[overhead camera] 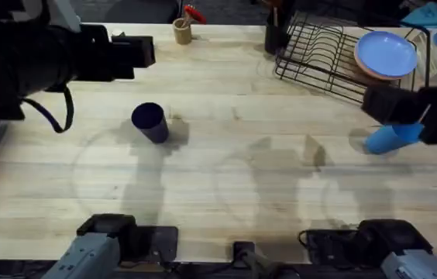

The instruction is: Pick up the cup on the table and put them onto the rack.

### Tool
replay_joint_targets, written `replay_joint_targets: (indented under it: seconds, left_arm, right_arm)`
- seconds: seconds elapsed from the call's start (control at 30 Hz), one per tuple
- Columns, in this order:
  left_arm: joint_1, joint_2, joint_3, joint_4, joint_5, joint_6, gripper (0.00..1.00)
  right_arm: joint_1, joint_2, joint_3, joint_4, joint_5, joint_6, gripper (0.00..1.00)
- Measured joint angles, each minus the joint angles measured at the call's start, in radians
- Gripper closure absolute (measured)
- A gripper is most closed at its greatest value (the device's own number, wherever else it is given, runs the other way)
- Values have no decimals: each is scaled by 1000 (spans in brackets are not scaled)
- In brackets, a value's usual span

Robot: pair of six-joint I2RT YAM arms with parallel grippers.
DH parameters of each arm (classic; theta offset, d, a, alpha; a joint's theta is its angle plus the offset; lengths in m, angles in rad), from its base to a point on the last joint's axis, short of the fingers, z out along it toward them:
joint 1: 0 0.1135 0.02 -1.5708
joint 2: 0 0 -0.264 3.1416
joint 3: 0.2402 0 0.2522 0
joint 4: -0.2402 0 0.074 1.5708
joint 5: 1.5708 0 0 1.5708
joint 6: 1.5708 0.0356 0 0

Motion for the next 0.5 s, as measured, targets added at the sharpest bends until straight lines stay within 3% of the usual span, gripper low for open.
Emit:
replay_joint_targets:
  seconds: [0.5]
  left_arm:
    - [0, 7, 13, -25, 21, -6, 8]
  right_arm:
    - [0, 59, 19, 10, 0, 1, 8]
